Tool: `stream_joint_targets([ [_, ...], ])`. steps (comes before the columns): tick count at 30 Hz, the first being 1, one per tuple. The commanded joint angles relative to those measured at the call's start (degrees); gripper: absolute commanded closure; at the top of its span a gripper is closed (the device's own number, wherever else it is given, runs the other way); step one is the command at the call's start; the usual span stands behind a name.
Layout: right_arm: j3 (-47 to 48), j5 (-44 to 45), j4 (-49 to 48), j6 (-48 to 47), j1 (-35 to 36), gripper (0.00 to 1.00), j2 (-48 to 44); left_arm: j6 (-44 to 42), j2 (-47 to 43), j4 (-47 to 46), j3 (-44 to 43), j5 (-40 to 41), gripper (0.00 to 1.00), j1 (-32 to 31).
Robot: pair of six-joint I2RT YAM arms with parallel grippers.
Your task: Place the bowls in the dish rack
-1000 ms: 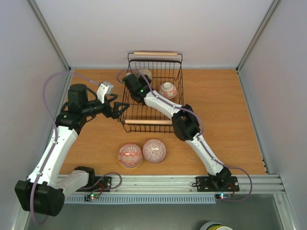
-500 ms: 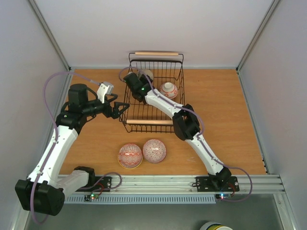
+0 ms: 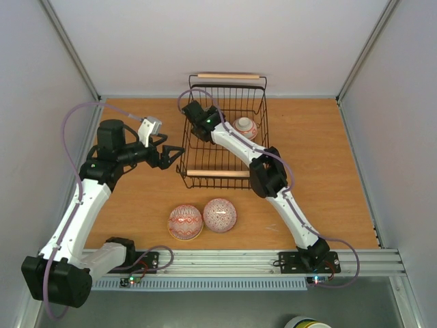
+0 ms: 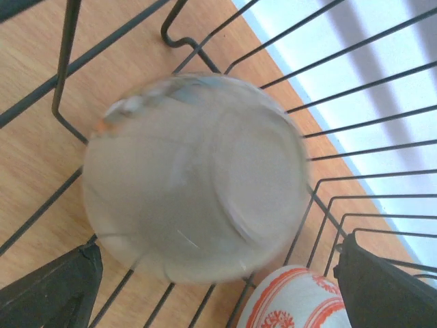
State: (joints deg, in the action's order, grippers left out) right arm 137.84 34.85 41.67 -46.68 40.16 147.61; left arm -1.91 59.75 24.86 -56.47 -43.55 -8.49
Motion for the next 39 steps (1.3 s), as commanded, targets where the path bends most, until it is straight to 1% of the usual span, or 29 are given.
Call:
stream_joint_targets([
  [1,-0.63,-1.93,11.20,0.57,-1.67,0.04,0.29,-0.27,0.07,-1.43,-1.62,0.25,0.01,-0.14],
  [3,-0.78,-2.80,11.41,1.19,-1.69,0.01,-0.44,-0.20,0.03,-1.43,-1.63,0.26,0.01,-0.12],
  [9,-4.44,-5.78,9.98,3.93,-1.67,0.01,-5.67,-0.20,-0.11,-1.39,-1.63,0.40,0.01,-0.12],
  [17,-15.61,-15.54,6.27,13.24,-1.72,0.01,-22.07,-0.14,-0.28,-1.47,-1.55,0.30,0.01,-0.12],
  [22,-27.27,-16.61,1.16,19.05,-1.67,0.01,-33.38,-0.13,-0.42,-1.40,-1.55,0.22,0.01,-0.12],
  [25,-34.92,-18.60,-0.87,23.52,-1.68,0.02,-42.21,-0.19,-0.34,-1.48,-1.54,0.14,0.01,-0.12],
  [27,-40.95,-21.38,-2.36,27.40,-1.65,0.04,-48.03,-0.13,-0.09,-1.51,-1.54,0.06,0.01,-0.17],
  [30,-51.90,-26.80,-6.82,31.93,-0.80,0.12,-57.92,-0.20,0.11,-1.64,-1.45,-0.13,0.01,-0.20],
  [32,-57.59,-27.57,-8.14,32.80,1.20,0.18,-63.80,-0.21,0.17,-1.65,-1.37,-0.20,0.01,-0.19],
  [35,-61.67,-22.46,-5.20,32.21,7.80,0.28,-69.80,-0.28,0.28,-1.76,-1.36,-0.30,0.01,-0.21],
  [37,-62.65,-18.85,-1.69,32.94,13.28,0.33,-71.87,-0.35,0.39,-1.83,-1.36,-0.36,0.01,-0.28],
  [39,-63.88,-17.57,2.02,35.51,17.62,0.40,-72.80,-0.42,0.41,-1.72,-1.44,-0.46,0.01,-0.38],
])
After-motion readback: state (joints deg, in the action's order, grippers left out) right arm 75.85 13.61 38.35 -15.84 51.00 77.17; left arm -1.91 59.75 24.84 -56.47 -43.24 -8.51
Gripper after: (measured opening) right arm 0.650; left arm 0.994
